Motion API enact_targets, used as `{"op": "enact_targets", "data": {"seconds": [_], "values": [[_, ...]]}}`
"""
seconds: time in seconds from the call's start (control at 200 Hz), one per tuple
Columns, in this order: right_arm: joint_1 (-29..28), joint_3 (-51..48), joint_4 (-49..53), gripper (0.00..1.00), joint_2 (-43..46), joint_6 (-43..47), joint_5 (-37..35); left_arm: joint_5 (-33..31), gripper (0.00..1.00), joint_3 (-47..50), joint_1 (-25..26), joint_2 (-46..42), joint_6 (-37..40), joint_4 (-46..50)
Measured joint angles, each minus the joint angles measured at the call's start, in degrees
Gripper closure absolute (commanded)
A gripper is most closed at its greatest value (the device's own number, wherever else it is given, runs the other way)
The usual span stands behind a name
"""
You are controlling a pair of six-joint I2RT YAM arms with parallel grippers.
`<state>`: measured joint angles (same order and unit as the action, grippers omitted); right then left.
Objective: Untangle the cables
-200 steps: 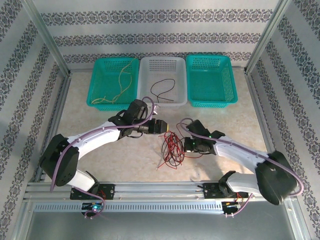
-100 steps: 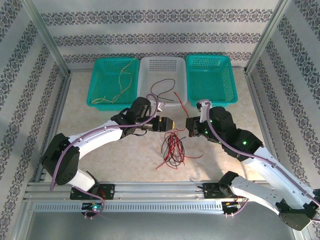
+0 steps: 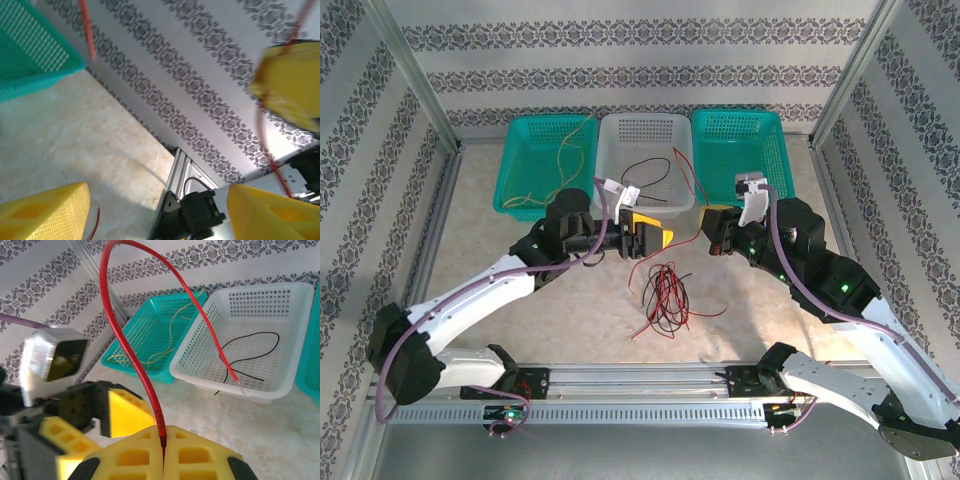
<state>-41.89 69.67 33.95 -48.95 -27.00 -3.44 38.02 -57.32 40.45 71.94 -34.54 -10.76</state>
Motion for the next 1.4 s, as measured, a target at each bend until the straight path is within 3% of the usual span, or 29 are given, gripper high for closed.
{"op": "enact_targets", "data": {"seconds": [0.3, 0.475, 0.76, 0.909, 1.069, 1.399], "values": [[0.0, 0.0, -0.5, 1.00, -0.4, -0.2, 0.1, 2.4, 0.22, -4.9, 0.0, -1.4, 2.6, 0.1], [0.0, 0.0, -1.3, 1.00, -0.4, -0.9, 0.6, 4.3, 0.24, -5.5, 0.0, -1.0, 2.6, 0.1], [0.6, 0.6, -3.8, 1.00, -0.5, -1.7, 1.5, 6.8, 0.52, -5.7, 0.0, 1.1, 1.3, 0.0], [1.6, 0.8, -4.9, 1.00, -0.7, -2.2, 1.6, 8.4, 0.80, -5.7, 0.1, 1.9, 0.1, -0.2], [2.8, 0.8, -6.9, 1.00, -1.2, -3.8, 2.0, 8.8, 1.00, -5.6, 0.4, 1.9, -0.5, -1.0], [6.0, -2.1, -14.2, 1.00, -1.7, -11.2, 5.5, 5.6, 1.00, -0.8, 2.6, 3.0, -3.1, -11.5]]}}
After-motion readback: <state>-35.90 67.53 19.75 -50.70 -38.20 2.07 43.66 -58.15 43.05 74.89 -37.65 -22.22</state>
